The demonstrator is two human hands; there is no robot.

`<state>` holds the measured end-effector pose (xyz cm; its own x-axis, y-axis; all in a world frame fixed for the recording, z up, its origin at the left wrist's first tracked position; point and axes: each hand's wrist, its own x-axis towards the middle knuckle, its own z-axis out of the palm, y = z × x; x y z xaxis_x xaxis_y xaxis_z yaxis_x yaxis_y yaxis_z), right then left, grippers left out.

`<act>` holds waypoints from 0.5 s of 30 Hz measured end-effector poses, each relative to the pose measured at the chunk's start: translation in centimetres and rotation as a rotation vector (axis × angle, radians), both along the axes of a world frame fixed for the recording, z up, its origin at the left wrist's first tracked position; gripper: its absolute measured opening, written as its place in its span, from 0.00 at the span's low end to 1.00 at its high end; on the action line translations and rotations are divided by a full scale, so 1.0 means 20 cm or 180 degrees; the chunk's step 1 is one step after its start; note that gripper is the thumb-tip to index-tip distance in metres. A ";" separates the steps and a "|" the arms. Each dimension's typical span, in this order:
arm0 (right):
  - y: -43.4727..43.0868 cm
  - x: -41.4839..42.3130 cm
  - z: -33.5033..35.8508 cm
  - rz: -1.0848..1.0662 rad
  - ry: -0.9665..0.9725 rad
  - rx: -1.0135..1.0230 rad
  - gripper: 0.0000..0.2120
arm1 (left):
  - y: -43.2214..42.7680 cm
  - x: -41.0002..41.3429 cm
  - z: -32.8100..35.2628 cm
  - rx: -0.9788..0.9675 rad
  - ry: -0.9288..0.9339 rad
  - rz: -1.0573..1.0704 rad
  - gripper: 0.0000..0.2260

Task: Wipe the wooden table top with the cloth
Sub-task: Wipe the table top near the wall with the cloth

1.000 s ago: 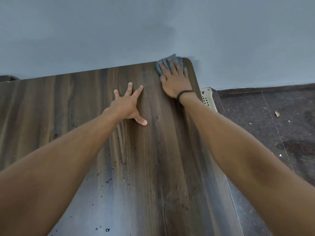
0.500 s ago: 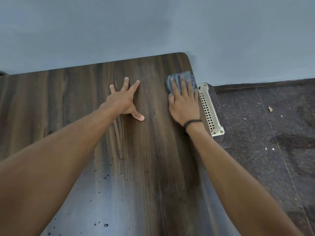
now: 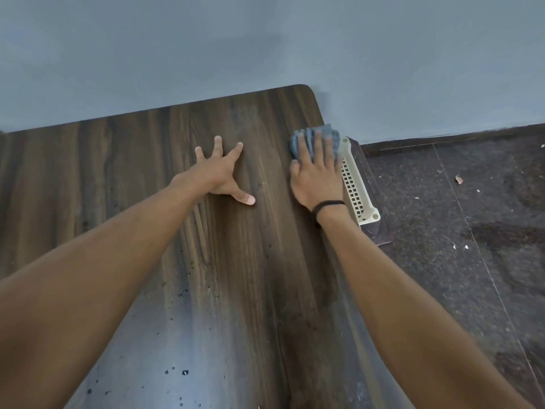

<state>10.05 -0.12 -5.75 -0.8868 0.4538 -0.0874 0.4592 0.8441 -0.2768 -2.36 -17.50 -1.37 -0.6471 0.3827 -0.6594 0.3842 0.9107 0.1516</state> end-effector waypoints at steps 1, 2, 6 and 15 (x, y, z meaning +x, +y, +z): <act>-0.05 0.01 -0.01 0.0159 0.0016 0.0071 0.28 | 0.00 0.03 -0.01 -0.0009 0.0003 -0.0025 0.61; -0.07 0.06 -0.03 0.0365 0.0106 0.0113 0.27 | 0.00 0.05 -0.03 -0.0011 0.0044 -0.0057 0.62; 0.01 0.11 -0.03 0.0191 0.0221 0.0102 0.26 | -0.03 0.04 -0.05 0.0014 0.0125 -0.0099 0.63; -0.01 0.12 -0.02 -0.0017 0.0112 -0.0042 0.27 | -0.01 0.08 0.01 -0.0084 0.0111 -0.0062 0.61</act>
